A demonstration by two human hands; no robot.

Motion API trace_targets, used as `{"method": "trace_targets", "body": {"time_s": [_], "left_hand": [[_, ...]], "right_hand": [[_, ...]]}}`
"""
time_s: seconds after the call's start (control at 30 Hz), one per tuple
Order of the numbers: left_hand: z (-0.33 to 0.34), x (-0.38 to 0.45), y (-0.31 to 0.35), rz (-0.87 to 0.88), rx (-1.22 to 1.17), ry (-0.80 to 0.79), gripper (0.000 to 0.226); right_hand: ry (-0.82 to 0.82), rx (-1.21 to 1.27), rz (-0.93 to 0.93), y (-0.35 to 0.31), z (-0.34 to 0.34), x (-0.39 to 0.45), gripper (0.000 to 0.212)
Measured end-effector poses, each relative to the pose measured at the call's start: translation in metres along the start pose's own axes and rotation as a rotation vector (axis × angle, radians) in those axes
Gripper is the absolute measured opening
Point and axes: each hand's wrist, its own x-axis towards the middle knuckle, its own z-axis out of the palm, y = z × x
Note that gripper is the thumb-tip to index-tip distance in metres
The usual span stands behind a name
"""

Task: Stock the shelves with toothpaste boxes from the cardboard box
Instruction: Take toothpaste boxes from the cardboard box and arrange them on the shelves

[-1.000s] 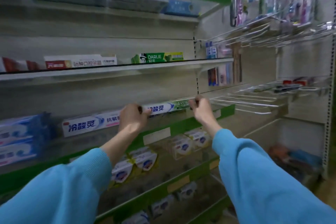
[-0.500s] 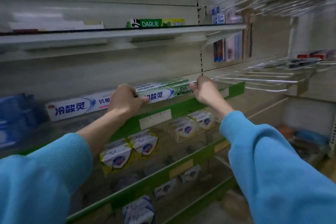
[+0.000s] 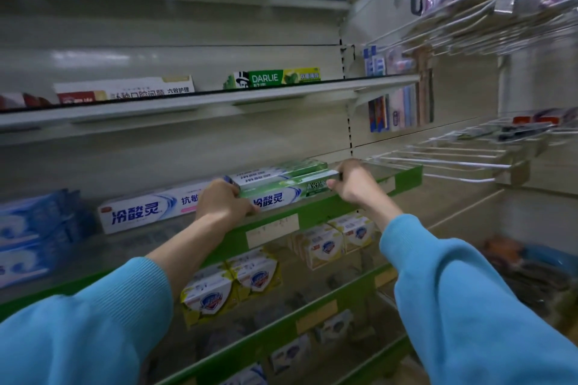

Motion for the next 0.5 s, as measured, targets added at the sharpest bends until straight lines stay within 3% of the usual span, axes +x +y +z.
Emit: {"method": "trace_targets", "body": {"time_s": [0.27,0.43,0.5], "left_hand": [[-0.0029,-0.0064,-0.0009,0.023,-0.132,0.064,0.047],[-0.0062,-0.0093,-0.002,0.054,-0.238,0.134,0.042],[-0.0068,-0.0088,-0.002,0.055,-0.26,0.161,0.037]], "right_hand": [[0.016,0.174,-0.104,0.0071,-0.0038,-0.0015,0.035],[-0.026,0.25,-0.123,0.0072,-0.0067,-0.0032,0.052],[-0.032,0.3,-0.128,0.0076,-0.0072,-0.0029,0.05]]}}
